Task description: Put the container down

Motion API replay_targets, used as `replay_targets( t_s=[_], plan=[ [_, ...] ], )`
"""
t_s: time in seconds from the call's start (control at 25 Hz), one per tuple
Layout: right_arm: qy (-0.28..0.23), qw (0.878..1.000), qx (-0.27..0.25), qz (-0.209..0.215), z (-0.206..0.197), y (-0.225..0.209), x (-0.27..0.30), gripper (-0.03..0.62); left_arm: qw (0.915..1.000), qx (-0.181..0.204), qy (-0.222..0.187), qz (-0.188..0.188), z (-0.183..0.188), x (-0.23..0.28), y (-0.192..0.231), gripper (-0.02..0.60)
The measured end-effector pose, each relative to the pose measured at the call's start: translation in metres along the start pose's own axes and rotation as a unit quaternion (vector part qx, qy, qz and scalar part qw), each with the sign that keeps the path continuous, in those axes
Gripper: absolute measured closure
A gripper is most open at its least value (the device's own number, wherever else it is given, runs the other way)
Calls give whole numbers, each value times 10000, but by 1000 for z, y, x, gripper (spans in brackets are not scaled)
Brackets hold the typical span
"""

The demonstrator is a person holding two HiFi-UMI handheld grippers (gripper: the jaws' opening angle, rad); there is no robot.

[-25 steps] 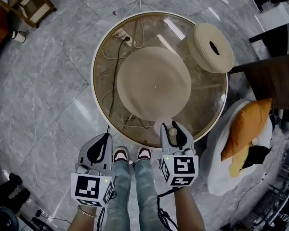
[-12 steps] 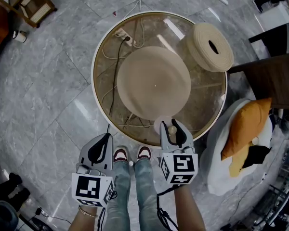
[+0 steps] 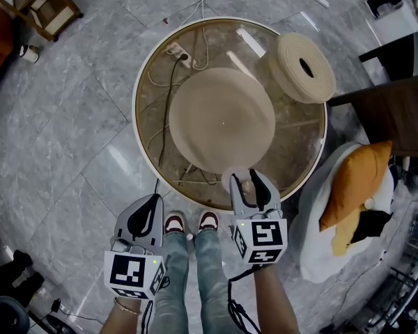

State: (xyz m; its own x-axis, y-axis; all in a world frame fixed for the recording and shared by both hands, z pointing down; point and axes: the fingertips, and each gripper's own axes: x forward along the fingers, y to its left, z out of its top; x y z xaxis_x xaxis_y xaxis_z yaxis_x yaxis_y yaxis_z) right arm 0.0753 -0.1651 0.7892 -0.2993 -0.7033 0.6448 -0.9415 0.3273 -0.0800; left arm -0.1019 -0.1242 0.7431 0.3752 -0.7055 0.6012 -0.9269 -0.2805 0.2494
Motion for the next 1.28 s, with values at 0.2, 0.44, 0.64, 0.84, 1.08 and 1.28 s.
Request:
replay_targets(
  t_s=[0.2,0.44,0.64,0.84,1.08,1.28],
  plan=[
    [-70,9999,-80,-15,6,1,-5,407,10000,9,-18,-7,3,-1,-3,586],
    [-101,9999,-92,28,22,7,-25,396,10000,-21,-43,-60,22,-10,-15,585],
    [-212,9993,-220,197,46,23,-57,396,9999,-45,-122,-103,44,-21,-25,584],
    [-457,9988,-129,101,82,23,-98,396,9995,-44,-262,-150,81,-38,-38,586],
    [-778,9969,64,67,139,32,-162,403,9988,-93,-403,-264,139,-75,-61,584],
    [-1027,9939,358,-157,182,19,-216,411,9973,-74,-640,-344,192,-106,-82,585]
  ],
)
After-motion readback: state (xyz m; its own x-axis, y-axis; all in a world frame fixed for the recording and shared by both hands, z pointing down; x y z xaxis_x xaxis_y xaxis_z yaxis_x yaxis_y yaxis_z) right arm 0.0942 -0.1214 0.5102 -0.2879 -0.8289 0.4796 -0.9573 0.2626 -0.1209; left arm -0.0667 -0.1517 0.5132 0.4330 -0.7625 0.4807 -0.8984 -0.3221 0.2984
